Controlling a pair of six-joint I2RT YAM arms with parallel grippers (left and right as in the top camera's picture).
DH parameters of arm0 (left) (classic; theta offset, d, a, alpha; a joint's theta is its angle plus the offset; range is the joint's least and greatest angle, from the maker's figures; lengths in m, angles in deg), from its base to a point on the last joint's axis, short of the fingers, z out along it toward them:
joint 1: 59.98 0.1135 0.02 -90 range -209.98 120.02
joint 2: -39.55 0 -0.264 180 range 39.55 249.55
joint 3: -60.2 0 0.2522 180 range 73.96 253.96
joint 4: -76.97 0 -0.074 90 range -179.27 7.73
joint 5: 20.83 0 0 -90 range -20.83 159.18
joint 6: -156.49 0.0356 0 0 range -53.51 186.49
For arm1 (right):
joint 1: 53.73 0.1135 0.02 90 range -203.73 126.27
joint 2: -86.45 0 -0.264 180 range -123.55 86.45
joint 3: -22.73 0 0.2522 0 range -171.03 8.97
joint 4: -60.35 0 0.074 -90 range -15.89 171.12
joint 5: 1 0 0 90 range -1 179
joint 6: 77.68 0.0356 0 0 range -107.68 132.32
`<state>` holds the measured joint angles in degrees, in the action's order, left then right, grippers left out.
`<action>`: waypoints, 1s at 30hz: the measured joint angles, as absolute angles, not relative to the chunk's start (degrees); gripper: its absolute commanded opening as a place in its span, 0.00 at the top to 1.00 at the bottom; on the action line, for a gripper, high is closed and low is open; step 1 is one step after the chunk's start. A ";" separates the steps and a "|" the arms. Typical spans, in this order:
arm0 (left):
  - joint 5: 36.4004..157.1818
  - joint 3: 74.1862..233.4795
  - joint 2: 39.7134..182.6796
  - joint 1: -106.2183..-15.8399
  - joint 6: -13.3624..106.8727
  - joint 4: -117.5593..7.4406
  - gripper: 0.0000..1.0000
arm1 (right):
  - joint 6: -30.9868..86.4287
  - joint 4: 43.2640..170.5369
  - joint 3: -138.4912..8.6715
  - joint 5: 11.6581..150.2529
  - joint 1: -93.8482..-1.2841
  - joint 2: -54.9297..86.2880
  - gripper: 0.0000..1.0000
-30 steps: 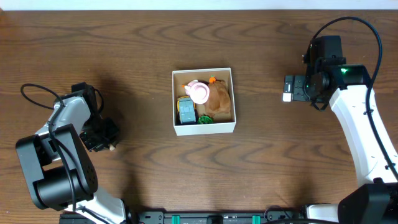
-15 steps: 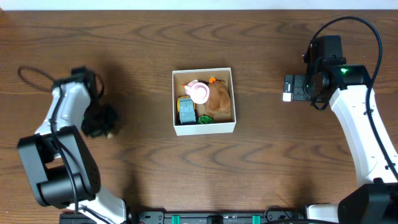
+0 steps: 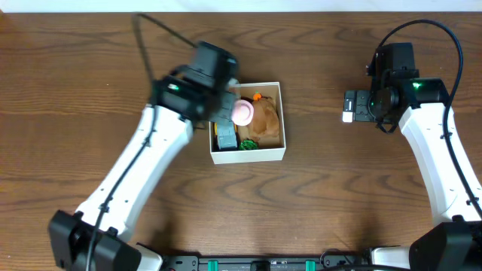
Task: Pack container
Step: 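Lift the rattle drum and place it in the box with the left gripper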
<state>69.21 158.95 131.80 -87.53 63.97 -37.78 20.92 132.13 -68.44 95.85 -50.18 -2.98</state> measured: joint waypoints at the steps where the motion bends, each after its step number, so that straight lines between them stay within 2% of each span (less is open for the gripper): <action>1: 69.16 158.95 132.39 -88.56 64.25 -38.46 0.94 | 20.90 132.16 -68.46 95.85 -50.18 -2.98 0.01; 12: 65.99 158.84 142.31 -88.67 66.96 -40.58 0.93 | 20.86 132.16 -68.46 95.85 -50.18 -2.98 0.01; 13: 65.89 158.84 142.53 -88.36 66.96 -40.54 0.87 | 20.81 132.16 -68.44 95.85 -50.18 -2.98 0.01; 16: 65.67 158.84 142.64 -87.07 67.66 -40.62 0.49 | 20.81 132.16 -68.44 95.85 -50.18 -2.98 0.01; 18: 65.47 158.84 142.64 -86.13 67.79 -40.58 0.38 | 20.79 132.16 -68.46 95.85 -50.18 -2.98 0.01; 27: 65.08 158.84 142.64 -84.82 67.84 -40.34 0.37 | 20.79 132.16 -68.46 95.85 -50.18 -2.98 0.01; 30: 64.99 158.84 142.64 -84.82 67.84 -39.55 0.33 | 20.79 132.13 -68.44 95.85 -50.18 -2.98 0.01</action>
<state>64.99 158.84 142.64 -84.82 67.84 -39.55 20.79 132.13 -68.44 95.85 -50.18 -2.98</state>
